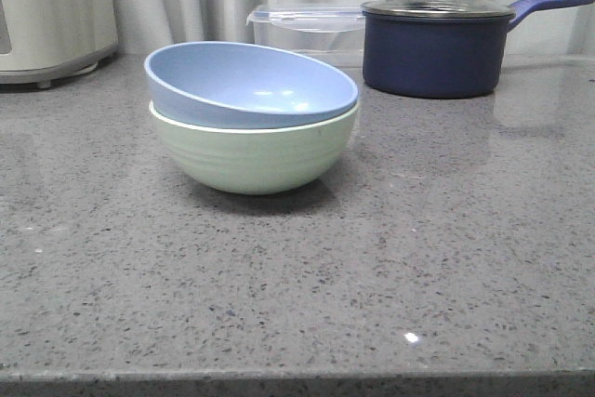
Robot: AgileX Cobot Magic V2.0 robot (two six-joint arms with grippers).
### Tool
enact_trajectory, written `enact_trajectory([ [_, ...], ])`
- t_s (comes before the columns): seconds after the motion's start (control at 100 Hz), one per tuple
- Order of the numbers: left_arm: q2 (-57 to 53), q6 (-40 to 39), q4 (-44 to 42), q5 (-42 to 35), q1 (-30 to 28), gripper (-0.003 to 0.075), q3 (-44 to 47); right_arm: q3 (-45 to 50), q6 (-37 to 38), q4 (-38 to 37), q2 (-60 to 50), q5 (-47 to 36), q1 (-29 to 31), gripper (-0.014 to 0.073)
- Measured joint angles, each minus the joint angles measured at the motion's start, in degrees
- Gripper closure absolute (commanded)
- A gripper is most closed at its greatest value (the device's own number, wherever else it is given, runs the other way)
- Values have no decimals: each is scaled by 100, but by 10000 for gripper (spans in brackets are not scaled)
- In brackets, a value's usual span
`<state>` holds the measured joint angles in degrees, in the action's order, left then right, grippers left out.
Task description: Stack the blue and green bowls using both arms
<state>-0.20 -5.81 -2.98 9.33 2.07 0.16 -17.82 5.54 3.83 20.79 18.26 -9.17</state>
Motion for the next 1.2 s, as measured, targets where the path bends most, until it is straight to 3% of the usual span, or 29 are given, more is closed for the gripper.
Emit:
enact_trajectory([
  [0.24, 0, 0, 0, 0, 0, 741, 0, 916, 0, -216, -635, -1031, 340, 675],
  [0.56, 0, 0, 0, 0, 0, 741, 0, 1892, 5, -270, -1868, -1217, 448, 675],
  [1.2, 0, 0, 0, -49, 0, 741, 0, 1933, 16, -279, -2125, -1204, 459, 675],
])
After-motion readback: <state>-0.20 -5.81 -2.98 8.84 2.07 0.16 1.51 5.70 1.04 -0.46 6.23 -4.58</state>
